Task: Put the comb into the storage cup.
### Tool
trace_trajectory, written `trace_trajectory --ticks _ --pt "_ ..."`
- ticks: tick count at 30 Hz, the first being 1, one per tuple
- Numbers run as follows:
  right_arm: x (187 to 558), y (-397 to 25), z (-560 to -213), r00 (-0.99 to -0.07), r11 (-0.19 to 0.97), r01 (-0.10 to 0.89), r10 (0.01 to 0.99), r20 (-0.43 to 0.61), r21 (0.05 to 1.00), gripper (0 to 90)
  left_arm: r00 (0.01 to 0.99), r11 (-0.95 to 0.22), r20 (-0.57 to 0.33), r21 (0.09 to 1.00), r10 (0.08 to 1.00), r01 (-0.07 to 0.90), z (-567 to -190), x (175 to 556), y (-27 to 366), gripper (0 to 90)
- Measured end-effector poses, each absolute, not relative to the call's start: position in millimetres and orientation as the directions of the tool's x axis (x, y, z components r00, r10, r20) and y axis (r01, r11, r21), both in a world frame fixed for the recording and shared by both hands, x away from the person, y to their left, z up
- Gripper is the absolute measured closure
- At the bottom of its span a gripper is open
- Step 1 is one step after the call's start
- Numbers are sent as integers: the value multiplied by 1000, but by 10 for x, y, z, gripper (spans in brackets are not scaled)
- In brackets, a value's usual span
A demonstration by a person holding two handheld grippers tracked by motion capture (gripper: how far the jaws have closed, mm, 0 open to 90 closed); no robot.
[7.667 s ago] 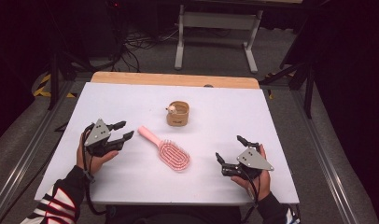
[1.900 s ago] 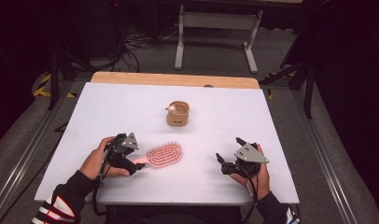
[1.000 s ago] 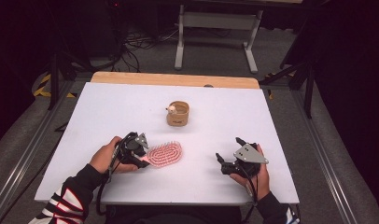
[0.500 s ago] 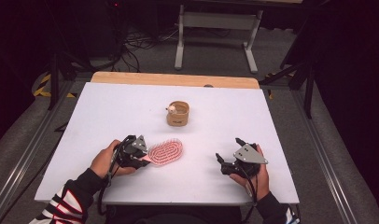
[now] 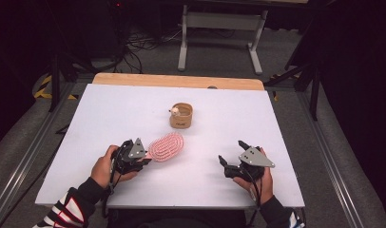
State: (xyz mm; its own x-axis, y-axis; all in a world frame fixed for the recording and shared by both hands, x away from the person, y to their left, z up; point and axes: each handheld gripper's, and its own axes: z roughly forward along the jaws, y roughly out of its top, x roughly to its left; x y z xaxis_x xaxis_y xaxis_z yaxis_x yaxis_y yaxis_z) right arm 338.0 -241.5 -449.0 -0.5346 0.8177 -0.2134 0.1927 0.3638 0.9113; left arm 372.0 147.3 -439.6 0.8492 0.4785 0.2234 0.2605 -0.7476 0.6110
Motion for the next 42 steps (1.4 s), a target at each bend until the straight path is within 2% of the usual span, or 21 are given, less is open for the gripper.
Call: trace_trajectory --ticks 6,8,16,25,35,42 --pt "3391 -2333 -4396 -543 364 167 809 -222 916 106 825 -698 237 675 513 240 -4363 3693 1499 698" --pt "3404 -2280 -4345 -558 357 152 801 -219 922 101 800 -652 241 722 550 230 -4334 3669 1522 698" --pt "3413 -2108 -4169 -601 335 110 772 -206 936 107 775 -617 282 768 566 172 -4291 3628 1484 699" --pt "3526 -1907 -4078 -646 315 120 745 -167 941 68 762 -577 287 805 581 137 -4226 3587 1501 699" --pt "3624 -1794 -3905 -671 232 119 736 -95 965 37 718 -472 263 875 644 104 -4150 3626 1465 698" --pt "3674 -1693 -3798 -675 222 111 732 -90 969 35 675 -403 260 913 690 60 -4171 3614 1337 698"
